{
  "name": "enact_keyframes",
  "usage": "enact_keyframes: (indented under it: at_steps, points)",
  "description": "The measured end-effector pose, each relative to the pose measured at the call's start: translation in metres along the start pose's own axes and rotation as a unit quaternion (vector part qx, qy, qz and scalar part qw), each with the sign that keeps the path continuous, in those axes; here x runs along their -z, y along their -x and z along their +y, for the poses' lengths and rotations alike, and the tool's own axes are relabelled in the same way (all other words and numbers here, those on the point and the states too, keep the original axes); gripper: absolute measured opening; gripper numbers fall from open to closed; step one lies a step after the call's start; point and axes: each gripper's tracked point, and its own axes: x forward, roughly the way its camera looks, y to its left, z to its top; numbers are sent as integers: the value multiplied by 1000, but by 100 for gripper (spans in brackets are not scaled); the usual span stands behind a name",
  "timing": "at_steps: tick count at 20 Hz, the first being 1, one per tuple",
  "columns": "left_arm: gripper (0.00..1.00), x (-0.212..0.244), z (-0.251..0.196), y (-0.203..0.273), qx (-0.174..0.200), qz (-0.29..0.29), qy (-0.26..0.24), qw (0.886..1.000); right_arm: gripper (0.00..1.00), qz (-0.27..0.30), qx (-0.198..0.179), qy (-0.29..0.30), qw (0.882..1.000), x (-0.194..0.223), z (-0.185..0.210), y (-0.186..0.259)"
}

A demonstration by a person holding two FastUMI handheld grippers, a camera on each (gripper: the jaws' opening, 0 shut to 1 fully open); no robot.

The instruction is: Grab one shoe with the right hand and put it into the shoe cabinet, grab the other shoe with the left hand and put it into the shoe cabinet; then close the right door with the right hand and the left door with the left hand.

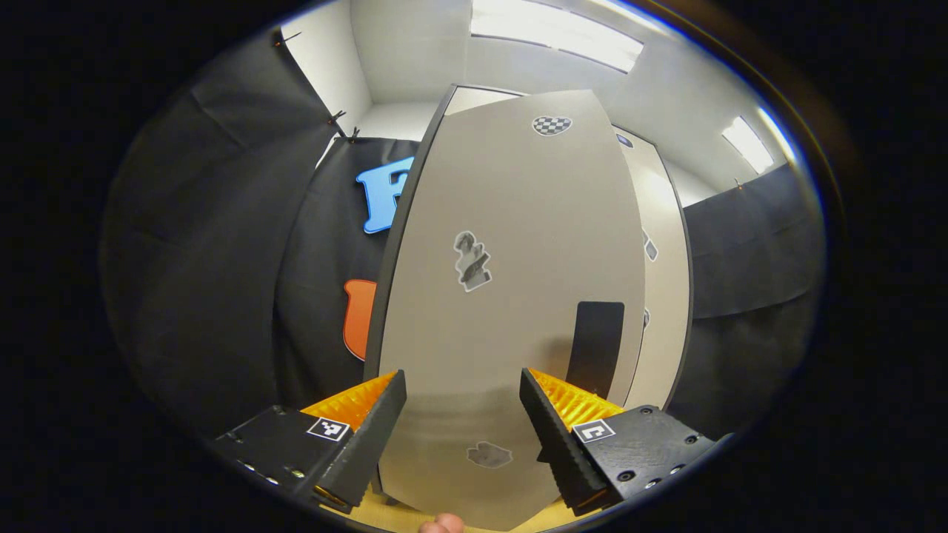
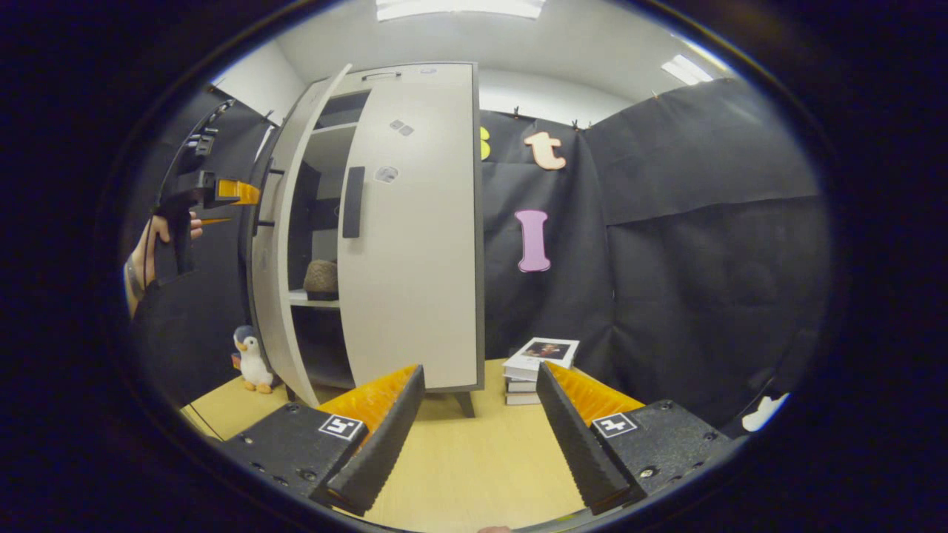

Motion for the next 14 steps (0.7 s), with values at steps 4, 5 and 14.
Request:
enact_keyframes:
  at_steps: [4,5,14]
  points:
    - [93,-15,-3,27,4,-10,-32,999,94,1,-10,-3,1000,-4,4,1]
    - [94,-15,-6,37,6,-9,-35,999,97,1,-14,-4,1000,-7,6,1]
    - [95,46,-57,123,40,22,-4,999,97,-12,-66,-6,998,-24,41,0]
